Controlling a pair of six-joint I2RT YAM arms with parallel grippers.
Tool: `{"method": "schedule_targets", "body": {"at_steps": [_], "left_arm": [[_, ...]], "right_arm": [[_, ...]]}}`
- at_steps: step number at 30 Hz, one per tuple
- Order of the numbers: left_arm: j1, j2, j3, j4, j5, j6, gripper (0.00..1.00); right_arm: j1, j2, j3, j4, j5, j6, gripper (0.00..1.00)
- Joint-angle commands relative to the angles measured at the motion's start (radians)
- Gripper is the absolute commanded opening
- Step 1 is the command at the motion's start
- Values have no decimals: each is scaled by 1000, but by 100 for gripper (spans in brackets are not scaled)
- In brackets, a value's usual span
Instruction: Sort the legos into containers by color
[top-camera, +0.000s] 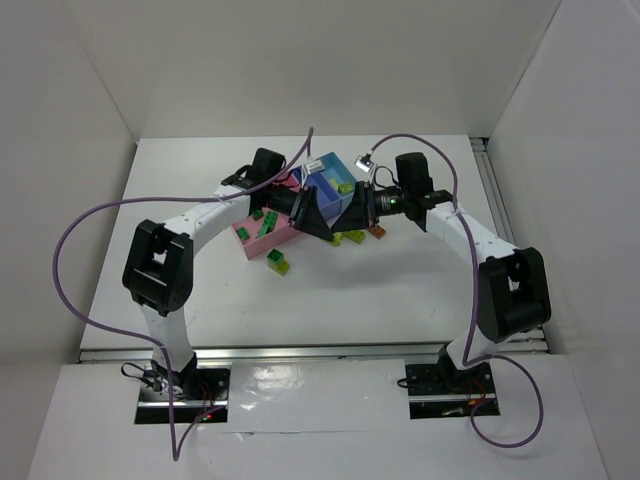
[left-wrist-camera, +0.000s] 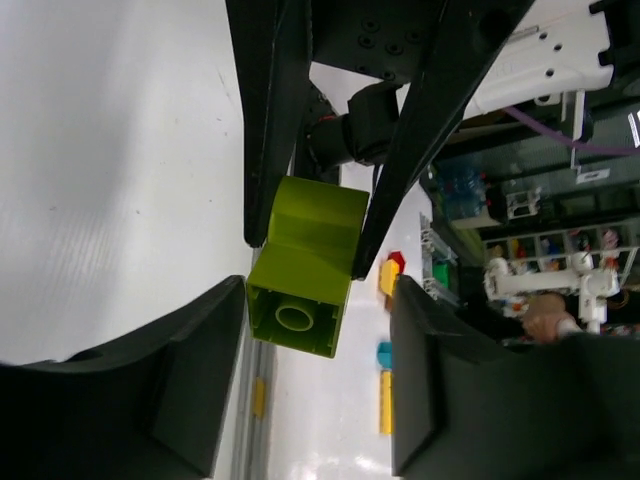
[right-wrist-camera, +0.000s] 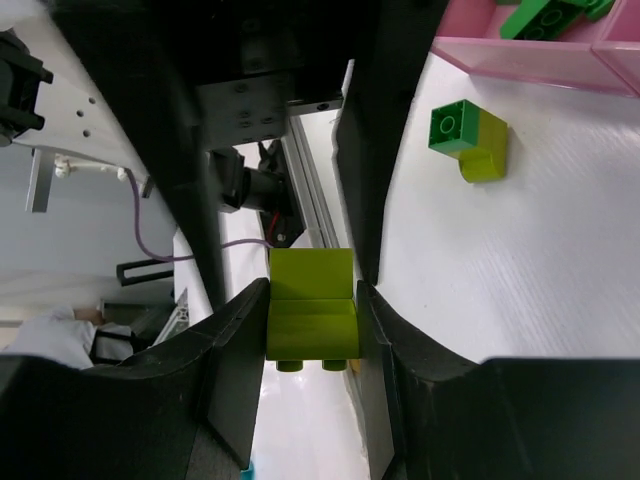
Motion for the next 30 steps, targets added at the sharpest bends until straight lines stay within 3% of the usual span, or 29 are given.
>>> {"method": "schedule_targets", "body": {"at_steps": [1, 5, 6, 7, 12, 19, 26, 28, 30], "left_arm": [[0, 5, -8, 43, 60, 15, 61], [0, 5, -8, 43, 60, 15, 41], [0, 5, -8, 43, 60, 15, 32], [0, 5, -8, 43, 60, 15, 32], [29, 5, -17, 43, 60, 15, 1], [76, 16, -27, 43, -1, -21, 0], [137, 5, -59, 151, -71, -138, 0], [150, 5, -48, 151, -119, -158, 0], [176, 19, -24, 104, -257, -185, 0]], "right_arm": [[-1, -52, 32, 65, -42, 5, 24], [-1, -52, 22, 84, -33, 25, 24], [-1, -52, 22, 84, -22, 25, 24], [-1, -52, 13, 84, -22, 25, 24], [-1, -52, 2, 74, 12, 25, 24], [-19, -41, 2, 44, 73, 25, 24], [-29, 6, 2, 66, 202, 101, 24], [-29, 19, 2, 97, 245, 134, 24], [-29, 43, 15, 107, 335, 158, 24]]}}
